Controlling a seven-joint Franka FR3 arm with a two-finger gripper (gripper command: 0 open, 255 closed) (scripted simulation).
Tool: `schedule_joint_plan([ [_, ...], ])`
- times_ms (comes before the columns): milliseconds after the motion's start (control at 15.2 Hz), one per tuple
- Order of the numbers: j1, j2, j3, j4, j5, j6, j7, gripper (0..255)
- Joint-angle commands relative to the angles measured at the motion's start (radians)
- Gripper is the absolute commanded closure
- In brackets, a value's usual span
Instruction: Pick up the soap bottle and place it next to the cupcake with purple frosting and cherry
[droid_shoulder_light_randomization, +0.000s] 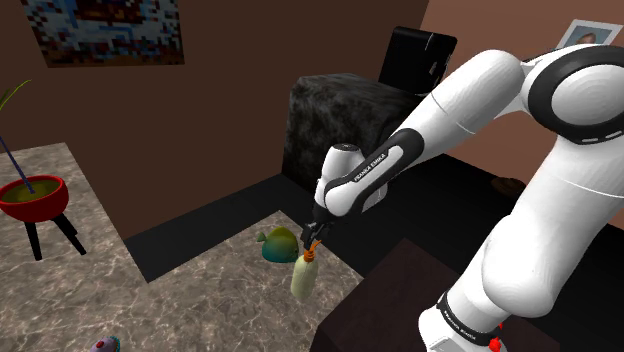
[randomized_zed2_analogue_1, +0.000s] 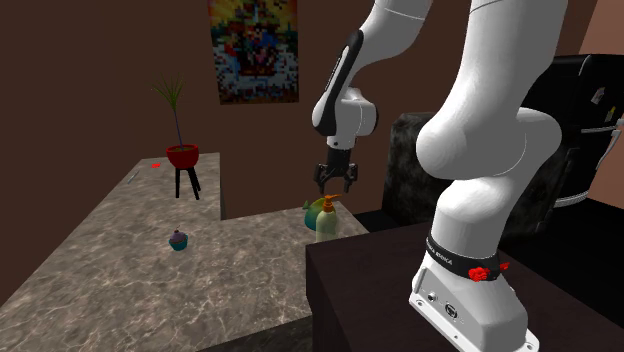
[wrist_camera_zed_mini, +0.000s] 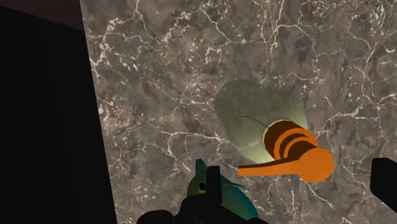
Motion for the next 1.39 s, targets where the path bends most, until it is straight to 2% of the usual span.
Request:
schedule_joint_plan([
  [0,0.001,0.034,0.001,0.002,0.003,0.032,-0.003,0],
  [198,0.004,0.093,0.005,0.007,0.009,0.087,-0.008,0],
  [726,0.004,0.093,0.005,0.007,0.009,0.086,-0.008,0],
  [792,0.004,0.093,0.005,0.007,0.009,0.086,-0.008,255],
  [1320,0.004,0.093,0.005,0.008,0.009,0.086,-0.008,255],
])
